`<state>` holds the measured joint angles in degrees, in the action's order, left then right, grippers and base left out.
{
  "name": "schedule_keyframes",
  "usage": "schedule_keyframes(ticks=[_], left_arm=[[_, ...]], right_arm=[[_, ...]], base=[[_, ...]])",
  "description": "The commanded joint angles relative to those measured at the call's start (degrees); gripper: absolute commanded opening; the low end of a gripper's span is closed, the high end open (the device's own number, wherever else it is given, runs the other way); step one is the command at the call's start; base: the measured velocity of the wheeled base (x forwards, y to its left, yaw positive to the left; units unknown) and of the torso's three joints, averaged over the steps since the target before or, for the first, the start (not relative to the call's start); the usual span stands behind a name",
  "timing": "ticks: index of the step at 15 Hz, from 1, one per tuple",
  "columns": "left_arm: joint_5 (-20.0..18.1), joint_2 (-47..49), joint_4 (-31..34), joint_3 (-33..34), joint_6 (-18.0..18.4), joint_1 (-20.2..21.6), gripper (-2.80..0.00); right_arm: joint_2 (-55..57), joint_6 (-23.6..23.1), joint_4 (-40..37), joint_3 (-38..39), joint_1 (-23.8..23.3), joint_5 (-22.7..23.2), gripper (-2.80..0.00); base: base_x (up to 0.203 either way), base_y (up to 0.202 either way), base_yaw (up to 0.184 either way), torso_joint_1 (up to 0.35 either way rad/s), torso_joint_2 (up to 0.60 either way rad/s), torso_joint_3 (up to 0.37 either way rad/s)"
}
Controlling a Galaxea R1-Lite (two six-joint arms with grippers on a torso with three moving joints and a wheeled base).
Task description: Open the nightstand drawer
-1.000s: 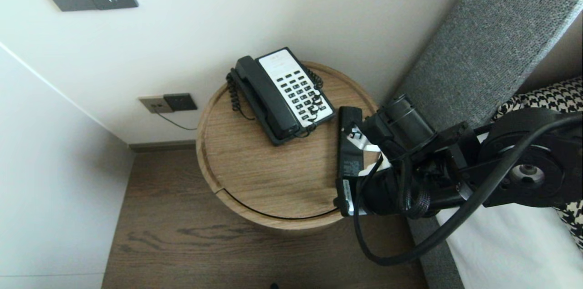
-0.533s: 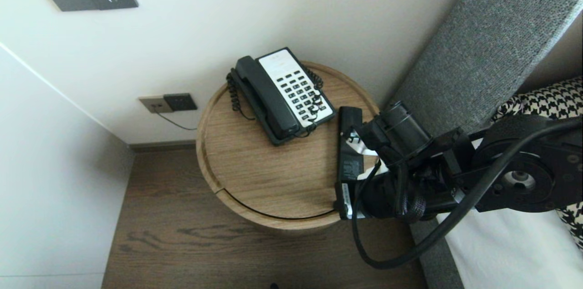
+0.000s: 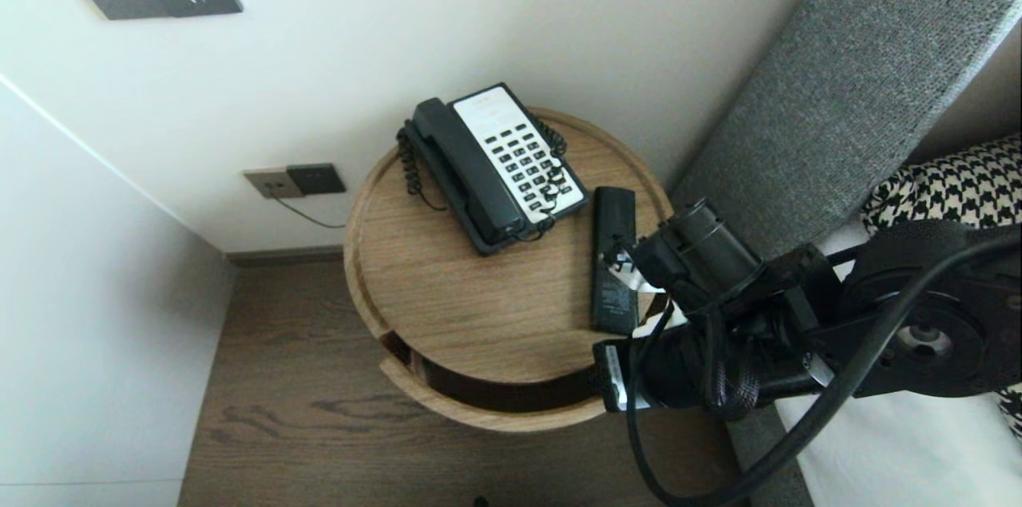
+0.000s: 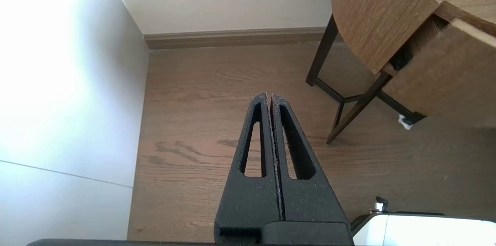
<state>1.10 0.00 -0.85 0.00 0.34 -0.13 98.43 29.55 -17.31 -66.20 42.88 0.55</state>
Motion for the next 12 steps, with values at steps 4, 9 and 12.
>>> schedule_keyframes(ticks=[4,9,12], left_arm=[[0.0,0.0,0.0,0.0,0.0,0.0,-2.80],[0.0,0.0,0.0,0.0,0.0,0.0,-2.80],[0.0,0.0,0.0,0.0,0.0,0.0,-2.80]], right_arm=[[-1.7,0.2,0.9,4.3,2.4,0.1,-2.80],[-3.9,0.2,1.6,8.4,4.3,0.2,-2.80],[-5.0,0.3,1.7,10.6,5.5,0.2,-2.80]], base=[[0.000,0.000,0.000,0.000,0.00,0.000],[0.000,0.000,0.000,0.000,0.00,0.000],[0.000,0.000,0.000,0.000,0.00,0.000]])
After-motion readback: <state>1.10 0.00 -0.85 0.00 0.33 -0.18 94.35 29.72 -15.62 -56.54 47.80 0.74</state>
